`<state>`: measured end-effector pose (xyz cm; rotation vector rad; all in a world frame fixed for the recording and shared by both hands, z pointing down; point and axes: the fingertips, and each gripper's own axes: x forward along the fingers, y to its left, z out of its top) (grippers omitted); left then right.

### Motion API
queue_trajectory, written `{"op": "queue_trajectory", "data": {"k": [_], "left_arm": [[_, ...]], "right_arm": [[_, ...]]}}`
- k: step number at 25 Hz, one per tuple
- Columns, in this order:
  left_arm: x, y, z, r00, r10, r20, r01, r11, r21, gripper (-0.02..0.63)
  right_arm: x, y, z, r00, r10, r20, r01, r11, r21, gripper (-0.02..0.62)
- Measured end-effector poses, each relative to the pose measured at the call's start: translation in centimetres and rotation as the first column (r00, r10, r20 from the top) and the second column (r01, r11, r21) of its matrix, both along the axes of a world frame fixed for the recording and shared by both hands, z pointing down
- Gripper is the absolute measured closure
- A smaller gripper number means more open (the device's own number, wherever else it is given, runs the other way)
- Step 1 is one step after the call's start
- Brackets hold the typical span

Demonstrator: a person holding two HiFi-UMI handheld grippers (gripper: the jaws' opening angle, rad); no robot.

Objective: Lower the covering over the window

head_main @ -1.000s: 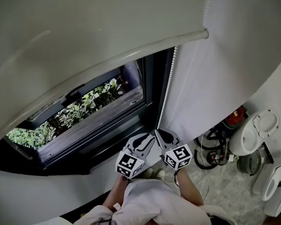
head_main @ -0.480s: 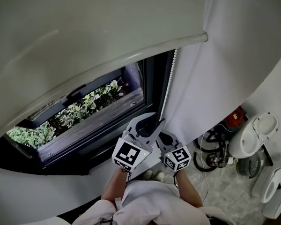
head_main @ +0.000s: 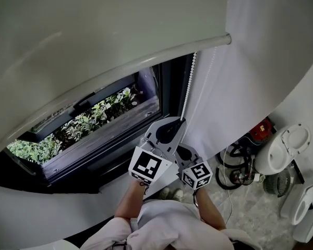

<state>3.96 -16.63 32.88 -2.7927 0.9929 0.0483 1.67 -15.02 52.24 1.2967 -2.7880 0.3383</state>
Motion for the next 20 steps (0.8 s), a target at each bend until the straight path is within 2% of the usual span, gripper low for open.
{"op": "queue_trajectory", "data": {"k": [7, 20], "left_arm": [[-0.6, 0.3, 2.1, 1.000, -0.018, -0.004, 0.018, 0.999, -0.036, 0.589], [-0.6, -0.3, 8.6, 0.998, -0.040, 0.041, 0.045, 0.991, -0.123, 0.589]], "right_arm": [[-0.2, 0.4, 2.0, 0.999, -0.007, -0.036, 0.005, 0.999, -0.043, 0.598], [-0.2, 0.8, 8.3, 0.994, -0.021, -0.109, 0.003, 0.986, -0.164, 0.598]]}}
